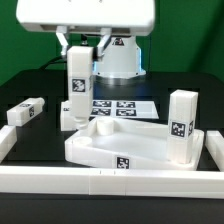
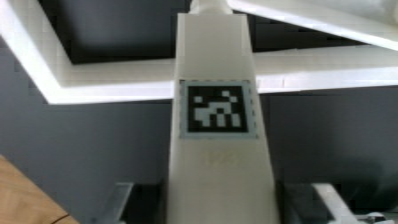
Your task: Assemble desk
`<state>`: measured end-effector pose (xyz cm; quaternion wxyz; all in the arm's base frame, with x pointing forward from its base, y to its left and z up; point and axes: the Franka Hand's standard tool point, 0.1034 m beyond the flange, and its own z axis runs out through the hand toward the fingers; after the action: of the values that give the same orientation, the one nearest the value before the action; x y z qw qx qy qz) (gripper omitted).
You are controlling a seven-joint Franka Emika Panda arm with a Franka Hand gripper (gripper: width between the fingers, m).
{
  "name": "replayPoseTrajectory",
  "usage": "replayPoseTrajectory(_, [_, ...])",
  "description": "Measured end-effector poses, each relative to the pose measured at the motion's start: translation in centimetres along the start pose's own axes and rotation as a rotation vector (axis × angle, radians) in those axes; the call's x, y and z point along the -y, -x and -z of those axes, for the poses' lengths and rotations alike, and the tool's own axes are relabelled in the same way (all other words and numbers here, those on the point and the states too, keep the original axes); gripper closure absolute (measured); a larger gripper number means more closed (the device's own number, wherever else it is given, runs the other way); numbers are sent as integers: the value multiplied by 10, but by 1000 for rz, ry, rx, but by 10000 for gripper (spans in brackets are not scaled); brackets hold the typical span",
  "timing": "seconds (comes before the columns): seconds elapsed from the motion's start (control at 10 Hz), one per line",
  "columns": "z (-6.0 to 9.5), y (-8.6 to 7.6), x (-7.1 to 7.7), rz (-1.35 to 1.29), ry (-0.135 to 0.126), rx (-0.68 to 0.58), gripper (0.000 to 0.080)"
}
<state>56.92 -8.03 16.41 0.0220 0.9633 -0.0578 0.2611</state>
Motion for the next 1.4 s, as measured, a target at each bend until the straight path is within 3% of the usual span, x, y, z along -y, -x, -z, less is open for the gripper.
replayPoseTrajectory(0.1, [1,-3,-2,13,15,-31,509])
replayPoseTrajectory(0.2, [1,-4,-13,12,55,-91,509])
replayPoseTrajectory(0.3, [0,0,-21,12,75,-118,509])
replayPoseTrajectory(0.5, [-3,4,-20,-23,65,-102,509])
replayPoseTrajectory(0.6, [-3,4,-12,-18,58,-101,509])
replayPoseTrajectory(1.4, [-5,11,-10,-46,43,-69,509])
